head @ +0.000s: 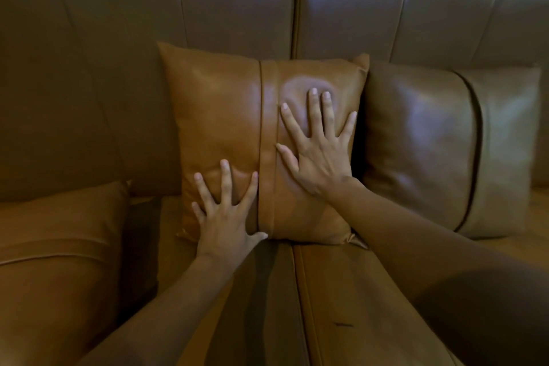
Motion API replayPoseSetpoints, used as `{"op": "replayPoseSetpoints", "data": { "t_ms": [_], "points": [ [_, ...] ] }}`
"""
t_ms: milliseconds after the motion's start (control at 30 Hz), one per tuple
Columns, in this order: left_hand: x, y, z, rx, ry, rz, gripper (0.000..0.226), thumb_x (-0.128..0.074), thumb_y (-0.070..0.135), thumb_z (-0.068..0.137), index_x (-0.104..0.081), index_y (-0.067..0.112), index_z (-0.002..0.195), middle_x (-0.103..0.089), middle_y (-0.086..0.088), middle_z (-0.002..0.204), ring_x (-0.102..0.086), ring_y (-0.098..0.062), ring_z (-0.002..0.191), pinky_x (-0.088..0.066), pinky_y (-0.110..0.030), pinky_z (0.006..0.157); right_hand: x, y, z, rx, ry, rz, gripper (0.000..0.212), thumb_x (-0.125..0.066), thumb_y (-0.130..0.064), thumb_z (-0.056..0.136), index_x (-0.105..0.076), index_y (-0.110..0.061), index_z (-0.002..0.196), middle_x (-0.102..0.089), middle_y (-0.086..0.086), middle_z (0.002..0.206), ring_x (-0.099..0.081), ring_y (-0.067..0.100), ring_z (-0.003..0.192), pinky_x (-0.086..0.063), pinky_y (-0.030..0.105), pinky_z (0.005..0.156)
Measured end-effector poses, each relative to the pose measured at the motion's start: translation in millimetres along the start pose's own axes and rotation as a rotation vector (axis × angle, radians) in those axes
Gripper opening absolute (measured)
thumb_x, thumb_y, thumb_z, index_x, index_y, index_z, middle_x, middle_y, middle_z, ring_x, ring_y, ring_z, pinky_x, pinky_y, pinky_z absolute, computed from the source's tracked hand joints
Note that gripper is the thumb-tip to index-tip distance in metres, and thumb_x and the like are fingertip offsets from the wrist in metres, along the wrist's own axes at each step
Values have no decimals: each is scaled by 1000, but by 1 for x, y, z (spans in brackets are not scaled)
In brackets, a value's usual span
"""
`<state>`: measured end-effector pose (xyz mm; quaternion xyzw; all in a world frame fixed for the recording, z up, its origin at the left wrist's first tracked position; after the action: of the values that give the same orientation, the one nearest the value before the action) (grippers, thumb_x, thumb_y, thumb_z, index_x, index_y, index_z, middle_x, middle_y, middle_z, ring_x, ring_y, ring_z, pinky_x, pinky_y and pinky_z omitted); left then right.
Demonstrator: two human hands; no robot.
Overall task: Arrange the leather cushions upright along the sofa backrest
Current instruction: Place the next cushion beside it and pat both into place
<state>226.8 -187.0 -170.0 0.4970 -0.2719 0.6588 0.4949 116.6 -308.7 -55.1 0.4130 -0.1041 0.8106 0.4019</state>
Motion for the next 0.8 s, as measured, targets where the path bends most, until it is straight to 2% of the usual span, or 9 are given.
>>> {"op": "replayPoseSetpoints", "data": {
  "t_ms": [100,167,267,333,433,600,800],
  "points": [
    [3,-2,-1,-13,-2,-3,136,-76,76,51,13,46,150,22,-11,162,14,-56,141,-31,-78,96,3,-1,0,15,-14,22,67,-24,-61,101,-4,-35,159,2,18,169,6,36,154,-10,80,109],
    [8,-8,-3,-9,24,-49,133,-73,78,52,9,45,151,21,-9,162,10,-54,143,-31,-79,95,10,10,-1,-1,-1,55,66,-26,-60,100,-10,-35,159,-2,18,169,2,36,154,-7,79,111],
    [13,-41,-7,148,65,-244,131,-65,85,51,6,42,153,16,-10,163,0,-53,143,-29,-77,96,25,78,-12,-243,53,132,67,-28,-57,98,-14,-33,159,-4,20,168,-2,39,154,-1,74,114],
    [11,-68,-10,268,66,-380,134,-65,87,48,13,47,150,18,-11,163,-2,-53,143,-31,-74,100,28,138,-32,-433,60,146,68,-26,-58,97,-11,-33,159,-1,20,168,1,39,154,0,73,116],
    [4,-77,-8,329,38,-515,140,-71,83,44,25,55,142,15,-12,163,-8,-50,144,-37,-70,100,28,206,-69,-640,29,110,73,-24,-63,96,-7,-31,159,1,25,166,2,43,153,0,71,117],
    [-2,-55,-1,352,76,-590,142,-72,76,42,26,54,142,3,-17,163,-20,-51,141,-39,-67,95,17,213,-81,-655,7,111,83,-29,-68,92,-5,-26,159,0,29,165,1,48,151,-2,67,117],
    [-6,-40,4,365,70,-585,139,-70,76,45,29,55,139,1,-19,163,-23,-53,139,-37,-66,98,8,213,-80,-661,11,112,85,-26,-71,91,-1,-27,159,0,28,165,-1,47,151,-11,69,115]
  ]
}}
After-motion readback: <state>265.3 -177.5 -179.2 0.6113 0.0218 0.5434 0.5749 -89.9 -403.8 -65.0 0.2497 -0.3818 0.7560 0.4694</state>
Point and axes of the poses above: each hand's wrist, its own z-axis towards the middle knuckle, its own x-axis out of the back of the hand, y = z × x, the point moved 10 cm from there along z, towards the middle knuckle
